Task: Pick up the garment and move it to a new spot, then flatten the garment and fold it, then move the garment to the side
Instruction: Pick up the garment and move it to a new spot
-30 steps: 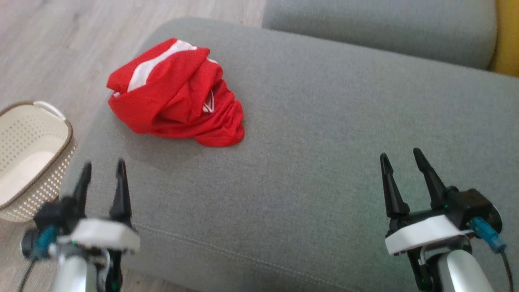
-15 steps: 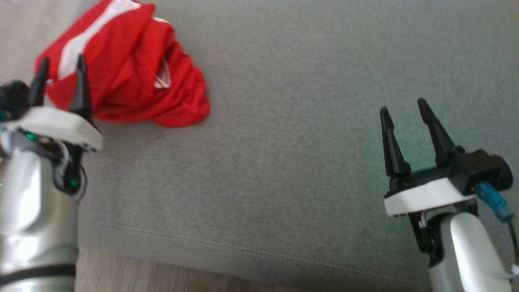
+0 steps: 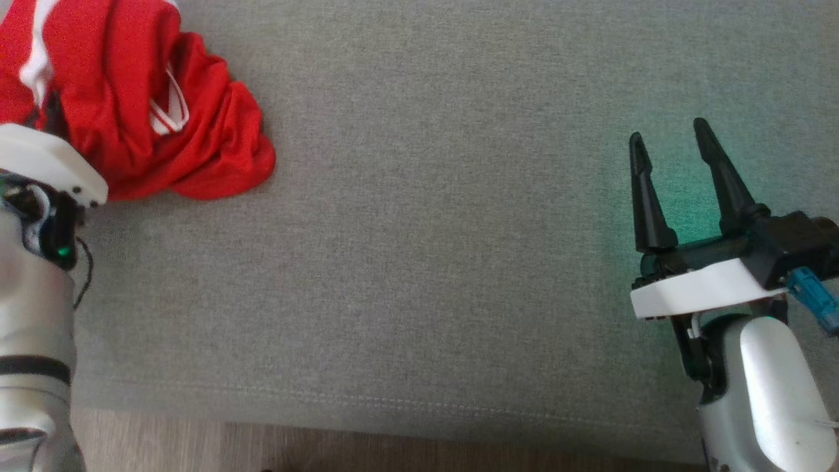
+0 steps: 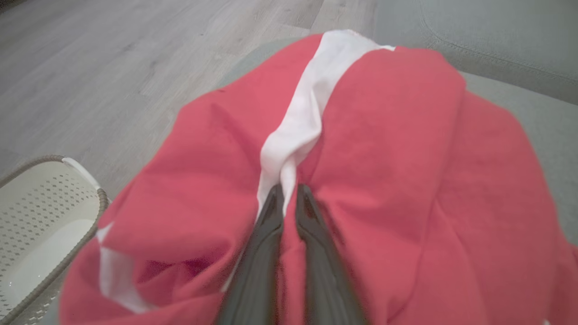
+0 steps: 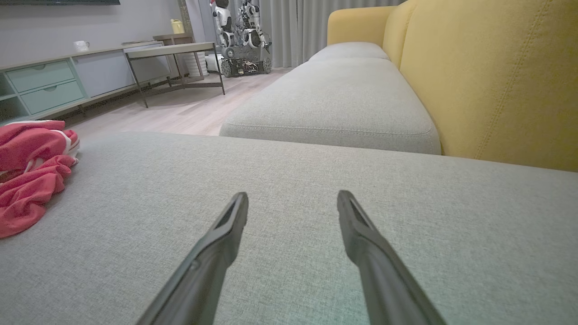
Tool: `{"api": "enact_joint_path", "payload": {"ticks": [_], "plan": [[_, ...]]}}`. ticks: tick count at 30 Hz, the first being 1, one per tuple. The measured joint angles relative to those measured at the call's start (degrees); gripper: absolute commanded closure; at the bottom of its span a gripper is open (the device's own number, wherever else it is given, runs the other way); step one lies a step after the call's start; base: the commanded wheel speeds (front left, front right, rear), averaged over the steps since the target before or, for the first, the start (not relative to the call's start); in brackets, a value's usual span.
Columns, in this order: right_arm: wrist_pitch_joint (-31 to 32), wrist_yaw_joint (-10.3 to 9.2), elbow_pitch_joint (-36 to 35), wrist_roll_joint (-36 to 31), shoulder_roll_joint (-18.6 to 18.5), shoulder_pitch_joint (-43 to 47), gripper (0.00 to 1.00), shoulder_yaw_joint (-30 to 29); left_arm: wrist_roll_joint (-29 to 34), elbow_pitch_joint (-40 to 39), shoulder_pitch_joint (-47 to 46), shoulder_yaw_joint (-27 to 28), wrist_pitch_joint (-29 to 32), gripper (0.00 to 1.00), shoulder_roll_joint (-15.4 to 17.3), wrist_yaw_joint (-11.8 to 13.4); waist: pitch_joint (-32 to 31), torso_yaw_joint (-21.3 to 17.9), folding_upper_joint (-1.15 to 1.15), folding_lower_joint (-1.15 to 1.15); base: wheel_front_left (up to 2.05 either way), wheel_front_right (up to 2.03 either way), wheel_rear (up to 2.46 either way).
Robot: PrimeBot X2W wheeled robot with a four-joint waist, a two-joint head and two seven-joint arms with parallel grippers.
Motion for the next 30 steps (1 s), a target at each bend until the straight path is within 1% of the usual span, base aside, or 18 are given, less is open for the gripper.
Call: {"api": "enact_joint_path", "payload": {"ticks": [7, 10, 14, 18, 21, 24, 26, 30], "plan": [[0.3, 0.00, -0.4, 0.0, 0.0, 0.0, 0.00, -1.0, -1.0, -0.8, -3.5, -1.0, -8.3, 1.00, 1.4, -0.3, -0.4, 1.7, 0.00, -0.01, 0.00, 0.00, 0.00], [0.3, 0.00, -0.4, 0.0, 0.0, 0.0, 0.00, -1.3, -1.2, -2.2, -4.0, -1.0, -9.6, 1.00, 1.9, -0.3, -0.9, 2.1, 0.00, -0.01, 0.00, 0.00, 0.00], [0.2, 0.00, -0.4, 0.0, 0.0, 0.0, 0.00, -2.1, -1.5, -7.3, -4.1, -0.5, -10.7, 1.00, 2.6, -0.3, -2.4, 2.5, 0.00, -0.01, 0.00, 0.00, 0.00], [-0.6, 0.00, -0.1, 1.0, 0.0, 0.1, 0.00, -2.6, -1.3, -15.5, -3.4, 0.2, -10.8, 1.00, 3.6, -0.2, -4.9, 2.3, 0.00, -0.01, 0.00, 0.00, 0.00], [-1.1, 0.00, 0.0, 2.1, 0.0, 0.8, 0.00, -2.9, -0.7, -23.0, -0.3, 0.2, -11.1, 1.00, 3.7, 0.1, -7.3, 1.9, 0.00, -0.01, 0.00, 0.00, 0.00], [-1.4, 0.00, 0.1, 2.8, 0.0, 3.0, 0.00, -3.3, -0.2, -30.4, 5.7, -0.5, -11.0, 1.00, 3.4, 0.8, -9.8, 1.2, 0.00, -0.01, 0.00, 0.00, 0.00], [-1.4, 0.00, 0.0, 3.4, 0.0, 4.6, 0.00, -3.5, 0.3, -36.0, 10.6, -1.7, -9.5, 1.00, 3.0, 1.3, -11.5, 0.5, 0.00, -0.01, 0.00, 0.00, 0.00], [-1.6, 0.00, -0.6, 4.8, 0.1, 6.7, 0.00, -3.9, 0.7, -47.9, 20.6, -4.2, -6.1, 1.00, 0.9, 2.6, -13.9, -1.6, 0.00, -0.01, 0.00, 0.00, 0.00]]}}
